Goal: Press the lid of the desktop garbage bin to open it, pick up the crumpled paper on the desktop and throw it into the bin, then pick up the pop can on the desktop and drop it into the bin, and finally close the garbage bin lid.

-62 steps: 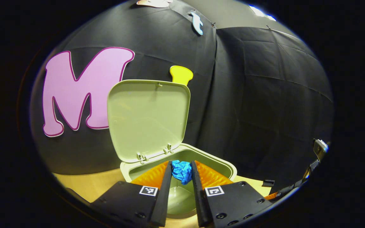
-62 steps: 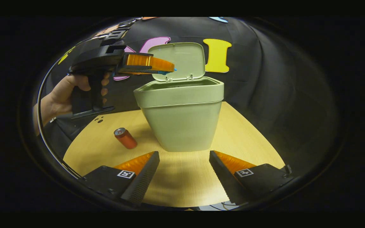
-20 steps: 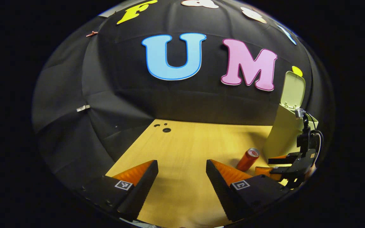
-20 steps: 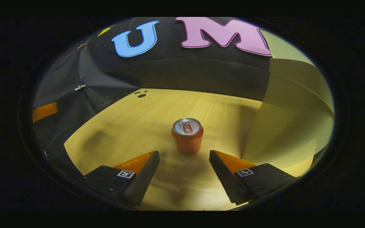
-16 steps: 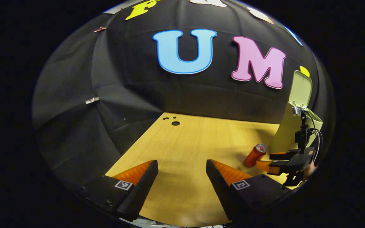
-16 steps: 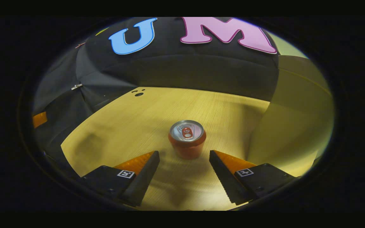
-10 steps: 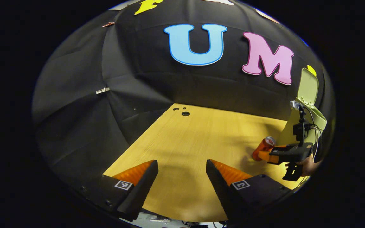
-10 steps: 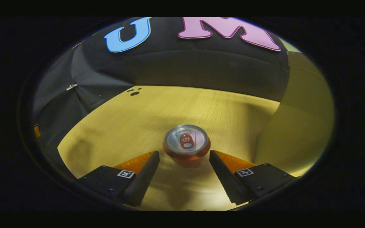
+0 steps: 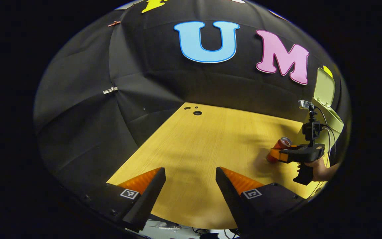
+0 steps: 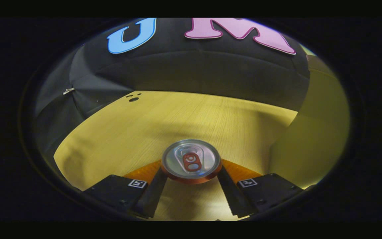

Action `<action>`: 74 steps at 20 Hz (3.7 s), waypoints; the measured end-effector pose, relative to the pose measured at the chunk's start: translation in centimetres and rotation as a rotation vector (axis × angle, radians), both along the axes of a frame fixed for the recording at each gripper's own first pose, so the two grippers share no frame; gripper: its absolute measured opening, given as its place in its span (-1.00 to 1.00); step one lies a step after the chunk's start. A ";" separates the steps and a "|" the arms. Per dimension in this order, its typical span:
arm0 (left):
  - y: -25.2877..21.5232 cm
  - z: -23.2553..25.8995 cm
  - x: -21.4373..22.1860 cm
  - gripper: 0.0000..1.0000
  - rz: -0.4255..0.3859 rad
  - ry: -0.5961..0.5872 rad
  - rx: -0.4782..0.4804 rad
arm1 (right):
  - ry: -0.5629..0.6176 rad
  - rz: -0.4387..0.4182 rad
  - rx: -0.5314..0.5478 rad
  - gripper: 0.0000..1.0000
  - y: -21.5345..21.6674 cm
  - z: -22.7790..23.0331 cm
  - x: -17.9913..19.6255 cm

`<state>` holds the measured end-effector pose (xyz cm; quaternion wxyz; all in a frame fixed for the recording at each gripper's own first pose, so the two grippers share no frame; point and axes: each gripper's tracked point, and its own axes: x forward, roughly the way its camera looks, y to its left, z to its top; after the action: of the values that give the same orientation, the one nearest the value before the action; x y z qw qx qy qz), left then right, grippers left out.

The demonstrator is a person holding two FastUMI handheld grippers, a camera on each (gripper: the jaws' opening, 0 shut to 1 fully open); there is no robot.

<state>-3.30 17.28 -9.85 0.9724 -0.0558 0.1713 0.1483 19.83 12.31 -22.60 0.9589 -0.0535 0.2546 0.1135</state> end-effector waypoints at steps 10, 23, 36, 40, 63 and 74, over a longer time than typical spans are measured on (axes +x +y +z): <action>-4.1 0.6 3.6 0.95 -0.201 -0.018 0.021 | -0.099 0.040 0.022 0.66 0.7 7.0 -4.5; -6.9 -1.0 6.4 0.95 -0.453 -0.003 0.067 | -0.294 -0.076 0.140 0.65 -0.9 22.8 -13.8; -8.6 0.0 6.7 0.94 -0.487 -0.044 0.039 | -0.437 -0.262 0.163 0.65 -11.0 32.0 -14.1; -8.4 0.7 5.7 0.90 -0.419 -0.049 0.062 | -0.449 -0.263 0.165 0.65 -14.3 32.5 -12.3; -14.2 -0.7 3.8 0.95 -0.164 0.034 -0.014 | -0.399 -0.139 0.037 0.69 -23.2 27.4 -4.3; -12.8 -1.3 1.9 0.94 -0.212 0.040 -0.004 | -0.527 -0.202 0.044 0.96 -23.8 35.0 -7.7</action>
<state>-1.40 4.49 -11.14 0.9789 -0.0361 0.1960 0.0456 12.17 -11.48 12.44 0.9994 -0.0346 -0.0018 0.0050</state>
